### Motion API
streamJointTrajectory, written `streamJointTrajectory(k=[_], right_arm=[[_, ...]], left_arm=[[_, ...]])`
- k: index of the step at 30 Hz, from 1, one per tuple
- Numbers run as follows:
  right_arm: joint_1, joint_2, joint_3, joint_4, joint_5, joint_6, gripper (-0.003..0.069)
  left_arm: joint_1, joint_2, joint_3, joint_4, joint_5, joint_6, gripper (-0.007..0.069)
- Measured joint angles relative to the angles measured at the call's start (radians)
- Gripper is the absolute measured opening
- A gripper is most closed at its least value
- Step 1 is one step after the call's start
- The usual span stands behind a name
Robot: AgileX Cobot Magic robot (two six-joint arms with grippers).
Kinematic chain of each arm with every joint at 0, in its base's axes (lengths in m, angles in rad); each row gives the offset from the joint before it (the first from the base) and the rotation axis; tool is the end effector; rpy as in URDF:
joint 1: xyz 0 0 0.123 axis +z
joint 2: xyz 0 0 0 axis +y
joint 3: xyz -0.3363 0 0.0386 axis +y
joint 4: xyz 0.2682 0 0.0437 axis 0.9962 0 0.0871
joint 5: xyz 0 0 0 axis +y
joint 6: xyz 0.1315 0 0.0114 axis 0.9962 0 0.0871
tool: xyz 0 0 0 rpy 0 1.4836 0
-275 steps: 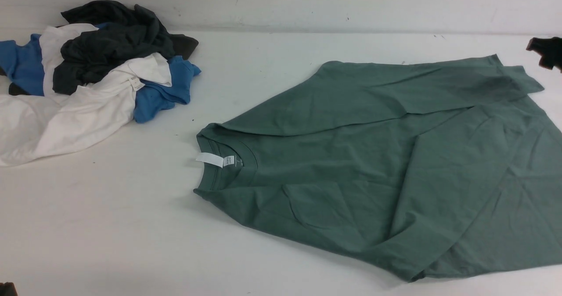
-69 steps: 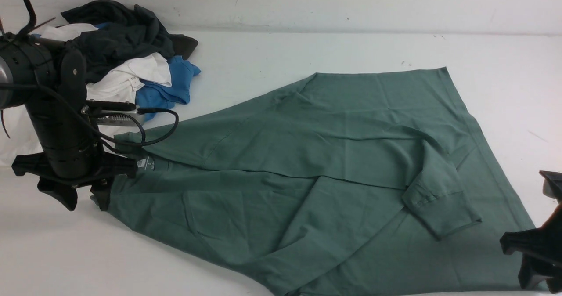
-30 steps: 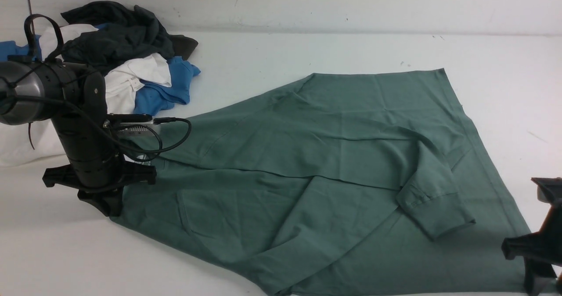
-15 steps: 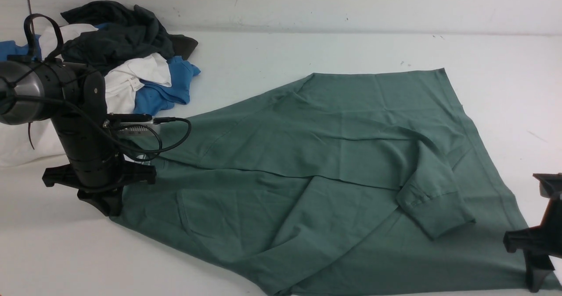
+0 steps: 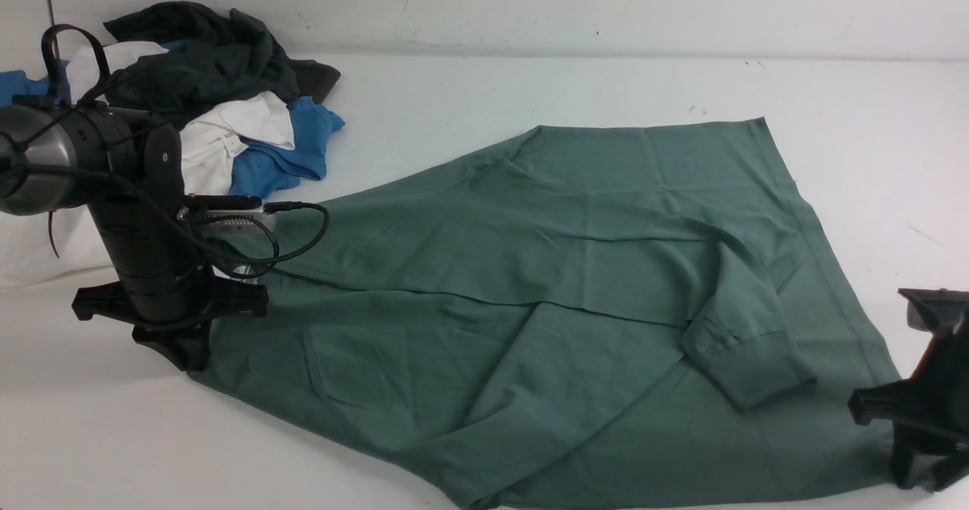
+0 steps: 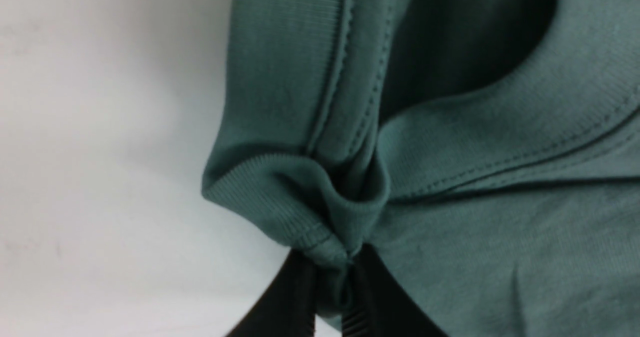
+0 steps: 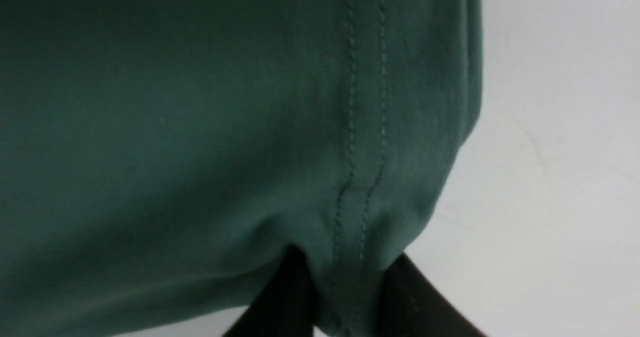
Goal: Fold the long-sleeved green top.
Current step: Use both arms simultaneously to clamp the lower edge of the clothing fabric, then use both arms to drag the lower edge of the fabric forward and fold it over the upper edge
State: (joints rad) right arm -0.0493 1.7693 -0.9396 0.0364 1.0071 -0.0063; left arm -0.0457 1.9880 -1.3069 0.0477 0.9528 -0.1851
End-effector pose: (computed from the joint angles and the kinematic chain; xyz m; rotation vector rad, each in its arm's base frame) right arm 0.2938 -0.0104 0.1469 -0.0966 -2.9617 -0.0504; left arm 0.4104 -0.0136 0.1480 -0.1746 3.1077 0.0563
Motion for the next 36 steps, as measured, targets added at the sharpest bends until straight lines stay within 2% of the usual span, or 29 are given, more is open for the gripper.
streamJointTrajectory(k=[2,4,10,13,19,27,36], right_arm=[[0.0,-0.017,0.011,0.012,-0.014,-0.005,0.0041],[0.0,-0.053,0.036,0.013,-0.019,-0.005,0.0033],[0.0,-0.269,0.194,-0.046,-0.002,0.051,0.0033],[0.0,-0.431,0.304,-0.107,0.051,0.118,0.0033],[0.0,-0.662,0.346,-0.13,0.105,0.155,0.0033],[0.0,-0.707,0.158,-0.144,0.174,0.155,0.0033],[0.0,-0.474,-0.241,-0.127,0.216,0.148,0.0033]], left_arm=[[0.0,0.0,0.0,0.001,0.013,0.022,0.0044],[0.0,0.0,-0.001,0.001,0.028,0.049,0.0044],[0.0,0.0,0.003,-0.008,0.147,0.079,0.0044],[0.0,-0.035,0.033,-0.058,0.229,0.119,0.0043],[0.0,-0.19,0.041,-0.108,0.251,0.128,0.0041],[0.0,-0.279,-0.01,-0.149,0.261,0.129,0.0041],[0.001,-0.22,-0.21,-0.202,0.279,0.123,0.0041]])
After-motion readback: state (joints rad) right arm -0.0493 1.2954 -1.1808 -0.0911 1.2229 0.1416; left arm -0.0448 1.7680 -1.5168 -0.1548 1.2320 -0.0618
